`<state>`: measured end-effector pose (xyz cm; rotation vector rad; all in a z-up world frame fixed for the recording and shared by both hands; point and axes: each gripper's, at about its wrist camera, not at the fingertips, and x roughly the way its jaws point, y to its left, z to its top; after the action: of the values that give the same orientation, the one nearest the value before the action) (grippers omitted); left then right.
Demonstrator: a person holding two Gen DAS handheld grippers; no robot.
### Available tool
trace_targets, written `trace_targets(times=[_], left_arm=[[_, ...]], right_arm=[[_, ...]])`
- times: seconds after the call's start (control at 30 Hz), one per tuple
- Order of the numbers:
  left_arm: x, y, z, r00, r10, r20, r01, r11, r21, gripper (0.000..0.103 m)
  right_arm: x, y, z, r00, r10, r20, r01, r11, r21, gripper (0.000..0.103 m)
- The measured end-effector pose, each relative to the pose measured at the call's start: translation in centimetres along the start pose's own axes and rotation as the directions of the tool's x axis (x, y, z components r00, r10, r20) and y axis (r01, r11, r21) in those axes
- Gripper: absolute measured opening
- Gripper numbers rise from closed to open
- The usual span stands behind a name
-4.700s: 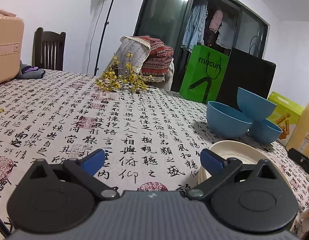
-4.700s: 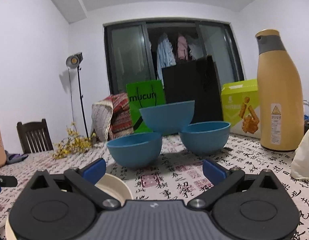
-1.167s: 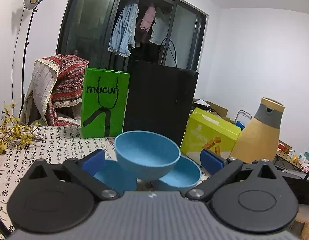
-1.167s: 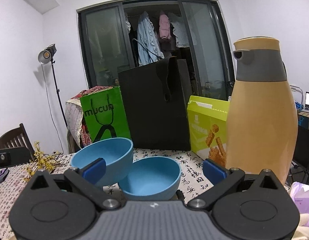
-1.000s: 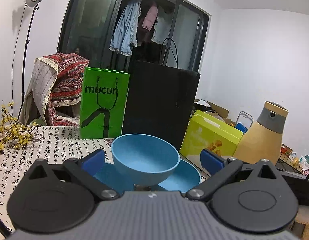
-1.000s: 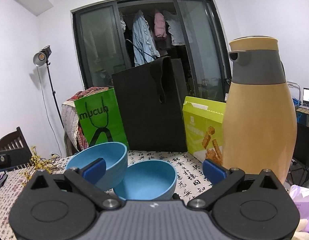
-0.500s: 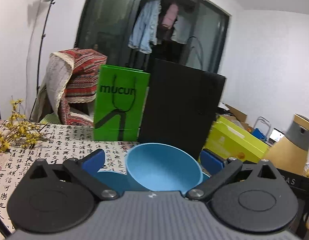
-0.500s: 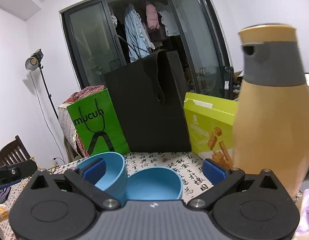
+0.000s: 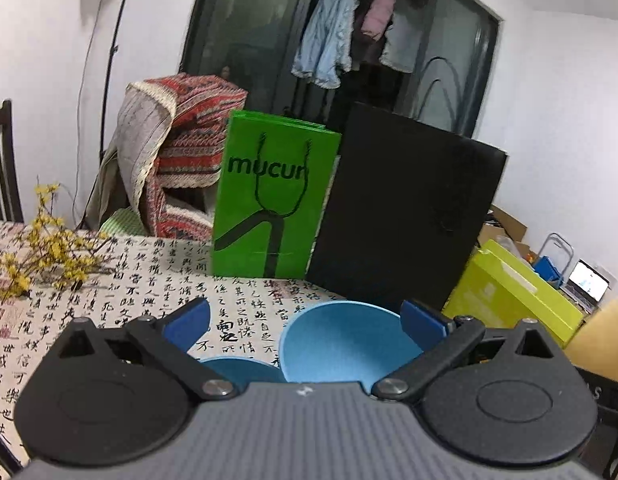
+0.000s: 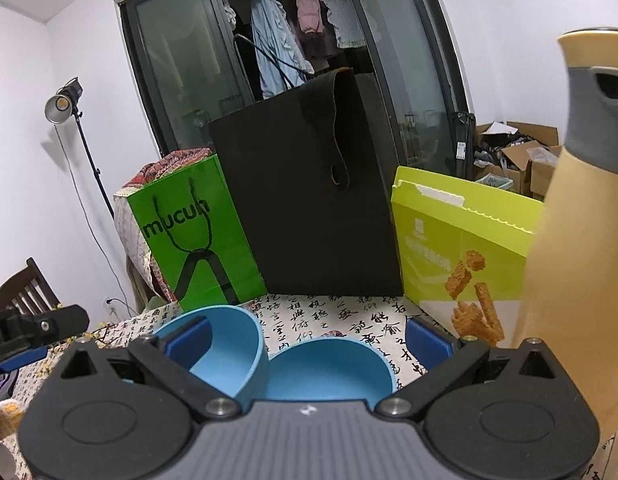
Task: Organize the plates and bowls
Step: 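Position both open grippers around the rim of the top blue bowl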
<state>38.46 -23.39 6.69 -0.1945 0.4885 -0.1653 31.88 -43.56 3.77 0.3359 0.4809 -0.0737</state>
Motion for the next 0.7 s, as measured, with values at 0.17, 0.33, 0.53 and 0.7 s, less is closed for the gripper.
trace_targets(times=[0.17, 0.33, 0.53, 0.7], left_arm=[[1.9, 0.1, 0.0, 0.998, 0.021, -0.053, -0.022, 0.999, -0.027, 0.103], [3.6, 0.1, -0.3, 0.994, 0.042, -0.103, -0.045, 0.998, -0.032, 0.103], [5.1, 0.2, -0.4, 0.987, 0.061, -0.152, -0.068, 0.997, -0.037, 0.103], [6.3, 0.4, -0.6, 0.982, 0.068, -0.178, -0.078, 0.996, -0.045, 0.103]], right_arm=[[1.4, 0.2, 0.3, 0.999, -0.006, -0.04, 0.007, 1.0, 0.004, 0.097], [2.9, 0.9, 0.3, 0.997, -0.031, -0.075, 0.03, 0.999, -0.025, 0.096], [4.4, 1.4, 0.3, 0.992, -0.038, -0.116, 0.033, 0.998, -0.047, 0.089], [5.8, 1.8, 0.2, 0.987, -0.039, -0.158, 0.03, 0.998, -0.057, 0.074]])
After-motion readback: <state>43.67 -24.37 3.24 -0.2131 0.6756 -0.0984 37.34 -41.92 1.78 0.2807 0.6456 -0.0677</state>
